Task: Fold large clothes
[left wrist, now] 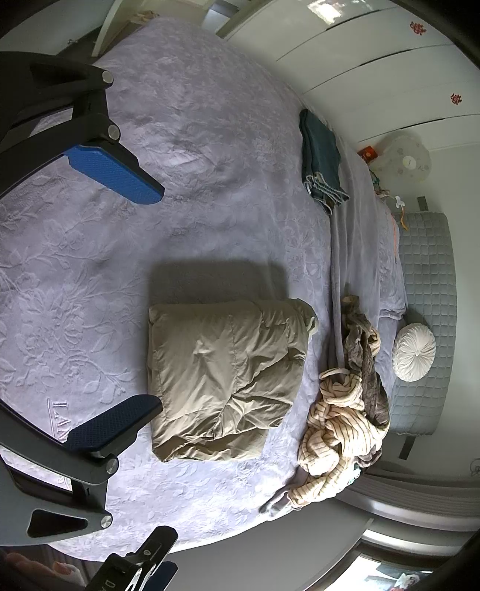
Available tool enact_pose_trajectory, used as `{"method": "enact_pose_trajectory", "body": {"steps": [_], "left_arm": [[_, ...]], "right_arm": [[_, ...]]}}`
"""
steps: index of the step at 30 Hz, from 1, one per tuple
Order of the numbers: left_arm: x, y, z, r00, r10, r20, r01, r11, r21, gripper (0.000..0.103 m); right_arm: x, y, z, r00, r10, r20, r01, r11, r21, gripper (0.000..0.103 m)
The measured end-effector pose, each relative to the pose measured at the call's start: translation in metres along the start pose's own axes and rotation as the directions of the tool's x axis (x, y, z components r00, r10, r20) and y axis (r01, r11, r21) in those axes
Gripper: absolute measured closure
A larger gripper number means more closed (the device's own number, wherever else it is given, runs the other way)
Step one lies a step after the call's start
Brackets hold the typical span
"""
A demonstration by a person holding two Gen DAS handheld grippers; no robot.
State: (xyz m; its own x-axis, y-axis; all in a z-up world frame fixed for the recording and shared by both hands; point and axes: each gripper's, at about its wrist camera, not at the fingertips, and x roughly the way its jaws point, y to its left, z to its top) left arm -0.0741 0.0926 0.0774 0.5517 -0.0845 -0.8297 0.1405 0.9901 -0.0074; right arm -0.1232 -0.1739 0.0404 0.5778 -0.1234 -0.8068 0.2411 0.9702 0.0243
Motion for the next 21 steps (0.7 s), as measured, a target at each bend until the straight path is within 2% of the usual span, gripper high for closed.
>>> {"method": "enact_pose_trajectory", "body": {"steps": [21], "left_arm": [[-0.0014, 0.0020, -0.0010, 1.000, 0.000, 0.001, 0.000, 1.000, 0.000, 0.000]], "right_arm": [[-0.0010, 0.0010, -0.0006, 1.000, -0.001, 0.000, 0.001, 1.000, -0.001, 0.013]]}}
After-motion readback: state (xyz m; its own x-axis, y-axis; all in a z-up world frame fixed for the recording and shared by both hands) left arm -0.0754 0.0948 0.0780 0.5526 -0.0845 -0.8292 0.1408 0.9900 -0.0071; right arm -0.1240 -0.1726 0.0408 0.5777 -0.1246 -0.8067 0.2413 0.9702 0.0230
